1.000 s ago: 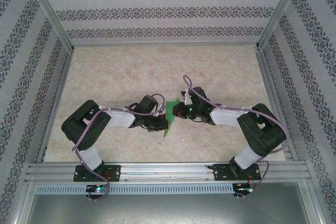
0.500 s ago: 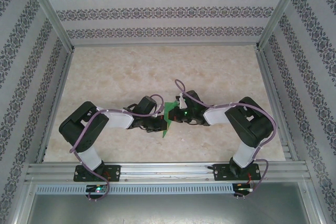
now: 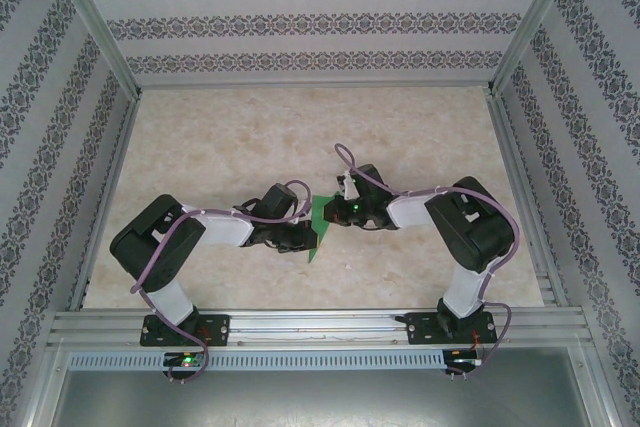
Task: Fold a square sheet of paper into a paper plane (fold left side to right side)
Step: Fold the wing for the fifth time at the center of the table.
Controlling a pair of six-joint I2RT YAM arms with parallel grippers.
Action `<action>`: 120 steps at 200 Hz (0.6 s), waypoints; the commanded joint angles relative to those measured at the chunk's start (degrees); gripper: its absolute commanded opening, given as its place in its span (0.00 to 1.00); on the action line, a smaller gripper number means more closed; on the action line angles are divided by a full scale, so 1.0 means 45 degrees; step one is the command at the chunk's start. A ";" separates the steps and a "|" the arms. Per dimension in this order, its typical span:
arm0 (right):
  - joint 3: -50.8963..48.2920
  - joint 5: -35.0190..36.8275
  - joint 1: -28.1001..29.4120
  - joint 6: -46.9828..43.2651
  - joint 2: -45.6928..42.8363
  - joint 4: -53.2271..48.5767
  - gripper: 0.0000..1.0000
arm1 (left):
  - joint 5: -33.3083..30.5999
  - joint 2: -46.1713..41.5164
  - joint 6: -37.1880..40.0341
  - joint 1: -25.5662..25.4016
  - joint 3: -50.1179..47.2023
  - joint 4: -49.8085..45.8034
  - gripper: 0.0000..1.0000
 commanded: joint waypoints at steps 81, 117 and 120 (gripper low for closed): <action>0.1840 0.0638 -0.1871 -0.1611 0.1168 -0.1479 0.00 | -0.0907 0.0068 0.0288 -0.0077 -0.0636 -0.1845 0.00; 0.2324 0.0481 -0.2284 -0.1813 0.1235 -0.1838 0.00 | -0.0844 0.0063 0.0276 -0.0076 -0.0676 -0.1706 0.00; 0.2359 0.0479 -0.2300 -0.1820 0.1191 -0.1867 0.00 | -0.0835 0.0058 0.0280 -0.0076 -0.0670 -0.1685 0.00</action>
